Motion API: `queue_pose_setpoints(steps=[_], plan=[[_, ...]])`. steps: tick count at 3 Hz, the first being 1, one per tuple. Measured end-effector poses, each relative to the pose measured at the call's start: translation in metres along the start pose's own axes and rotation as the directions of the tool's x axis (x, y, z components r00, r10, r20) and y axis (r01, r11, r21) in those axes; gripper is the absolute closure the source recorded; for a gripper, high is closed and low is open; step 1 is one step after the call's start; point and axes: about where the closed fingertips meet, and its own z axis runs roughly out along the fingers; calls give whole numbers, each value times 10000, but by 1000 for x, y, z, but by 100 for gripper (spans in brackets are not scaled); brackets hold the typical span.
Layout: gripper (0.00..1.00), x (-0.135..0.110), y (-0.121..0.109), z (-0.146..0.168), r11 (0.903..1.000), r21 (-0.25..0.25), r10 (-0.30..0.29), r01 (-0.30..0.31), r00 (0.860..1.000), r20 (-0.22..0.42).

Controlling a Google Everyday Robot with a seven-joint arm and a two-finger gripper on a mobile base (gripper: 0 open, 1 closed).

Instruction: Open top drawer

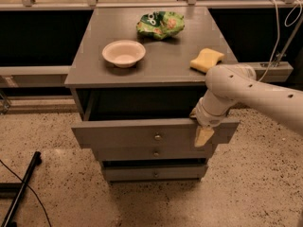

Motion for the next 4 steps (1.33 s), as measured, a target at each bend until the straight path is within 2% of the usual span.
queue_pose_setpoints(steps=[1,2,3,4], plan=[[32,-2,16,-9,9992,-285,-280,282,9996,83],[31,-2,43,-24,9970,-598,-480,494,9985,248],[34,-1,85,-36,9931,-1075,-383,461,9966,735],[35,-4,114,-39,9887,-1454,-210,372,9936,1114]])
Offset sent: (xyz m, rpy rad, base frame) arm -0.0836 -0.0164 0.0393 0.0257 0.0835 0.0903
